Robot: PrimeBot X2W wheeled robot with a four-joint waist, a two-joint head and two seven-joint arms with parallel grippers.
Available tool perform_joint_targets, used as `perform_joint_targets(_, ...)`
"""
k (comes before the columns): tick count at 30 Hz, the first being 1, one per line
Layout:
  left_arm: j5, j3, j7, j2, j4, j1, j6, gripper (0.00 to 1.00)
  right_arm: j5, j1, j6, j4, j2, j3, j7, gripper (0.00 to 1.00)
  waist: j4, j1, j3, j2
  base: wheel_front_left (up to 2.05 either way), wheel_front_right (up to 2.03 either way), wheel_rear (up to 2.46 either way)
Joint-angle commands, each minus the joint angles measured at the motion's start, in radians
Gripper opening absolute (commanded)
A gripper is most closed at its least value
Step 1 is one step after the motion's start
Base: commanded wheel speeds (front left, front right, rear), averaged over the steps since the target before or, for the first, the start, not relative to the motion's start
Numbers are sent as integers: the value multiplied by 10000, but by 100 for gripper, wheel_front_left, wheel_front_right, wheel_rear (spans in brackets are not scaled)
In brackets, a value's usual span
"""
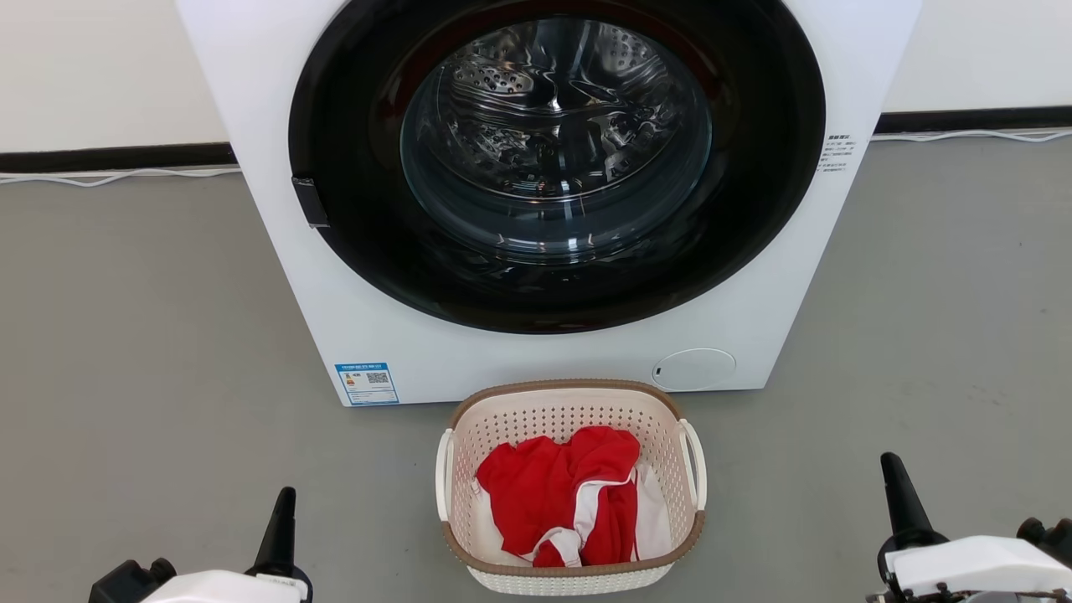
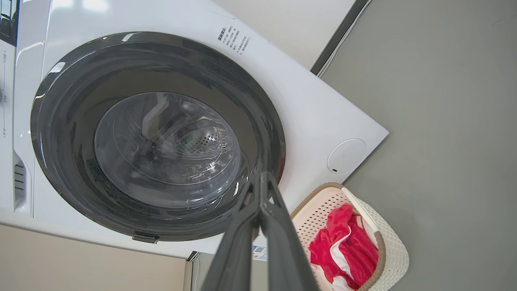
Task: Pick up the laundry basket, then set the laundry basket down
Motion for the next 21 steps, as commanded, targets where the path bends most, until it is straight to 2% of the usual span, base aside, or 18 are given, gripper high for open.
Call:
perform_joint_targets(1,-215,222,59,105,-322,-625,-133,0,276,-567,47,-306,-71,93,84,0,3,0,-2,-1,0,0,0)
perform_joint_targets(21,-2502,317,708,141,-539,-883,-270,0,2848,-773,60,-462,132,-52,732,0,71,0,-56,-1,0,0,0)
